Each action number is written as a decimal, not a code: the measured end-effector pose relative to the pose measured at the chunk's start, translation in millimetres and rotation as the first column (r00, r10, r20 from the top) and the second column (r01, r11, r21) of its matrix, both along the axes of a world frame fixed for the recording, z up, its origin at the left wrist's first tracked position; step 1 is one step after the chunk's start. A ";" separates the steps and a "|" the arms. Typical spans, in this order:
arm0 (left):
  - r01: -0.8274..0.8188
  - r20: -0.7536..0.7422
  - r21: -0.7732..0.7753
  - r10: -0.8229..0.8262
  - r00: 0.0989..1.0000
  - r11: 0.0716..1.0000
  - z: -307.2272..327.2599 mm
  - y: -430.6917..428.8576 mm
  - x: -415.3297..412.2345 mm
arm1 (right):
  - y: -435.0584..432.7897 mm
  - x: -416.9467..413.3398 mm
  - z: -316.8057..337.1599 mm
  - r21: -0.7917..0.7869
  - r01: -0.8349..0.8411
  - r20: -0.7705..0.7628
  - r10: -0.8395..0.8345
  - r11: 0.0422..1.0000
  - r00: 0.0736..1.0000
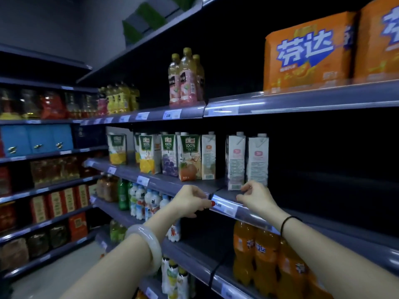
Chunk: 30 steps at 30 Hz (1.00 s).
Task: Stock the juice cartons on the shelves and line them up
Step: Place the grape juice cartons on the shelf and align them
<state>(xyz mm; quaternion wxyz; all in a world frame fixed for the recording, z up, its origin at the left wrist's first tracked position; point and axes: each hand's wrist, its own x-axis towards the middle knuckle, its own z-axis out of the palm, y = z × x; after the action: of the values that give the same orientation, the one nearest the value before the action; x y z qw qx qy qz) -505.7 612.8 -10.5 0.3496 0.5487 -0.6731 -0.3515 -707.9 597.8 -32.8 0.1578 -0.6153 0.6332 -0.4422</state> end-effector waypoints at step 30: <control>0.490 -0.252 -0.125 -0.505 0.825 0.863 -9.7 -276.5 -80.7 | -97.4 -35.0 8.4 0.010 0.439 0.190 -0.432 0.899 0.881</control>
<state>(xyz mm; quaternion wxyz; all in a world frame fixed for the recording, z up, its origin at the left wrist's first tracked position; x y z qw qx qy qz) -586.4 336.3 -20.3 0.3510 0.2901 -0.7466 -0.4850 -742.9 500.4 -24.4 0.1030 -0.4156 0.7300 -0.5327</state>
